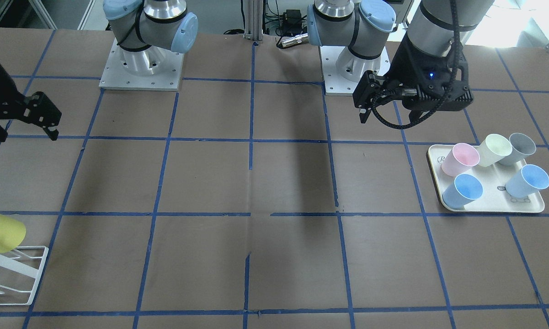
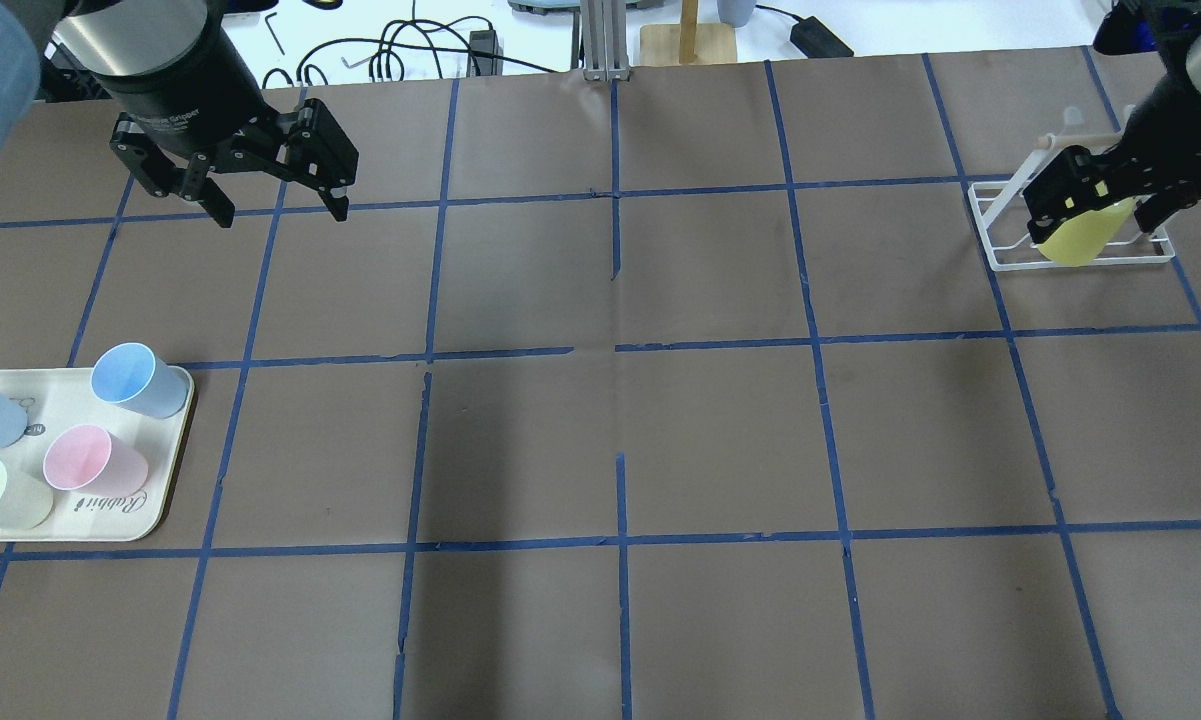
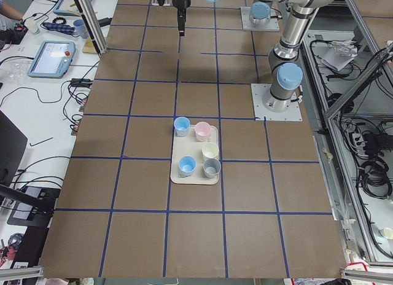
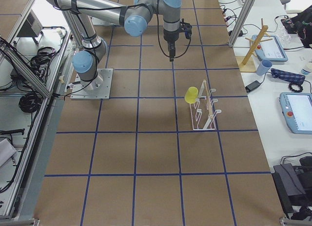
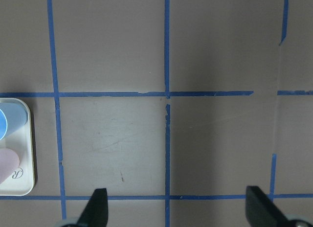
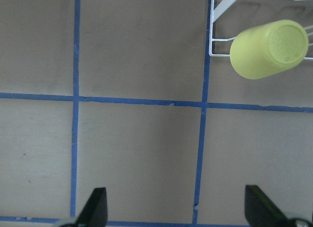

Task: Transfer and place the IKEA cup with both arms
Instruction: 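Move the right gripper toward the yellow cup on the wire rack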

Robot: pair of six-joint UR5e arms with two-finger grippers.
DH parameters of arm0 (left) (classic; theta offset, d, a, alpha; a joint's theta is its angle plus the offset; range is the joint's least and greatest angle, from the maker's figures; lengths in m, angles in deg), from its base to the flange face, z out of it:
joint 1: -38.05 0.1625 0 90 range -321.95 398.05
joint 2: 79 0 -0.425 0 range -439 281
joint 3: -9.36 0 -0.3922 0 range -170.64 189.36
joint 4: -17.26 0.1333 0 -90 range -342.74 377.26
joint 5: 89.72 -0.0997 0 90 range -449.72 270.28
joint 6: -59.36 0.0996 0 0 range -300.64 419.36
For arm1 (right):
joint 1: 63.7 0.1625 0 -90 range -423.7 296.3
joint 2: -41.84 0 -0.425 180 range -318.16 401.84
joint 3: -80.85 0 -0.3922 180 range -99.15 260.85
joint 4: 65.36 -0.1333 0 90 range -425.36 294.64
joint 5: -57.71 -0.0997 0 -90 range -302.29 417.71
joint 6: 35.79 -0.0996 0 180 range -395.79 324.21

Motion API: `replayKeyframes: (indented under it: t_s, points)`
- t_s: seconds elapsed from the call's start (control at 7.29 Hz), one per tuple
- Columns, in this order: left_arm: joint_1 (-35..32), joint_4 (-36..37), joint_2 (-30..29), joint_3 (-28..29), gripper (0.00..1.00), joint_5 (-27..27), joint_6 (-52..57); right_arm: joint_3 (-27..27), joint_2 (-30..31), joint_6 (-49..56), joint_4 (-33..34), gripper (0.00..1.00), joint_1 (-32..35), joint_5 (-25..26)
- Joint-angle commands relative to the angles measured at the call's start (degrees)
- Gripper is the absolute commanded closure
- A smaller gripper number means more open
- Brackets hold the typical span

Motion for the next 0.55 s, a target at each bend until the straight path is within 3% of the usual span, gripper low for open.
replayKeyframes:
  t_s: [0.0,0.41]
  points:
    - [0.0,0.2,0.1,0.0,0.0,0.1,-0.1,-1.2,-4.6,5.6,4.8,0.0,-3.4,0.0]
    - [-0.1,0.2,0.1,-0.1,0.0,0.1,-0.1,-5.7,-11.9,11.8,6.3,0.0,-4.8,0.3]
